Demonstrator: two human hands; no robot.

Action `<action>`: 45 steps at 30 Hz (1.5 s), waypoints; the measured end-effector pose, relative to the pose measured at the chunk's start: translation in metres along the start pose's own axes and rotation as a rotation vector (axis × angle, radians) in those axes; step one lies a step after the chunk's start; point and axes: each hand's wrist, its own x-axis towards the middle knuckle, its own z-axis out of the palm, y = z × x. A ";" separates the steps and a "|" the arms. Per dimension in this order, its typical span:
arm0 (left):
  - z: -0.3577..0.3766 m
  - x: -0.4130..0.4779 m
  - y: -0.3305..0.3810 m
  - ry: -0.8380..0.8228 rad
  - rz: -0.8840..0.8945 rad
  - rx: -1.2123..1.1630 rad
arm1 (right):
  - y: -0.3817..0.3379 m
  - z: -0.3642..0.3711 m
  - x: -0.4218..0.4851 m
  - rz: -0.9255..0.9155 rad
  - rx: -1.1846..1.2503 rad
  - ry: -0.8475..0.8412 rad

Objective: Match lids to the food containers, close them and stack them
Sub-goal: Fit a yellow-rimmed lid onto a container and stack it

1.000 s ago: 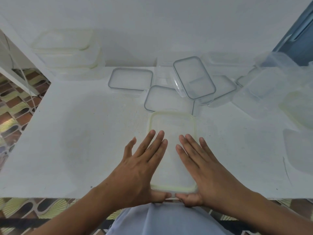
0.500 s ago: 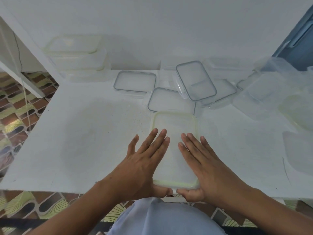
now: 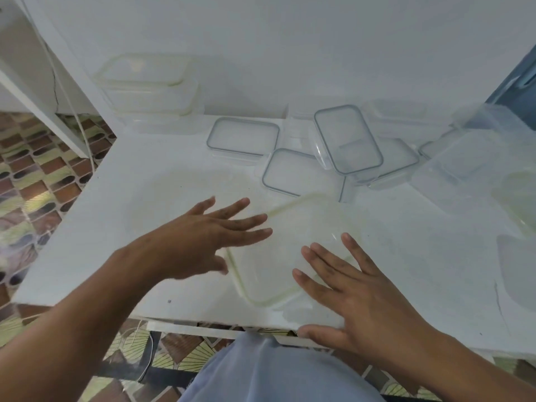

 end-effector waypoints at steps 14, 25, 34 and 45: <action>0.003 0.035 -0.023 0.519 -0.193 -0.202 | -0.020 0.011 0.031 0.170 0.198 0.049; 0.008 -0.001 0.040 0.266 -0.197 -0.446 | 0.028 -0.001 0.037 0.107 0.080 -0.073; 0.009 0.003 0.041 0.188 -0.222 -0.231 | 0.041 -0.003 0.046 -0.013 -0.049 0.048; 0.063 0.014 0.050 0.760 -0.164 -0.308 | 0.033 0.037 0.034 0.050 0.110 0.408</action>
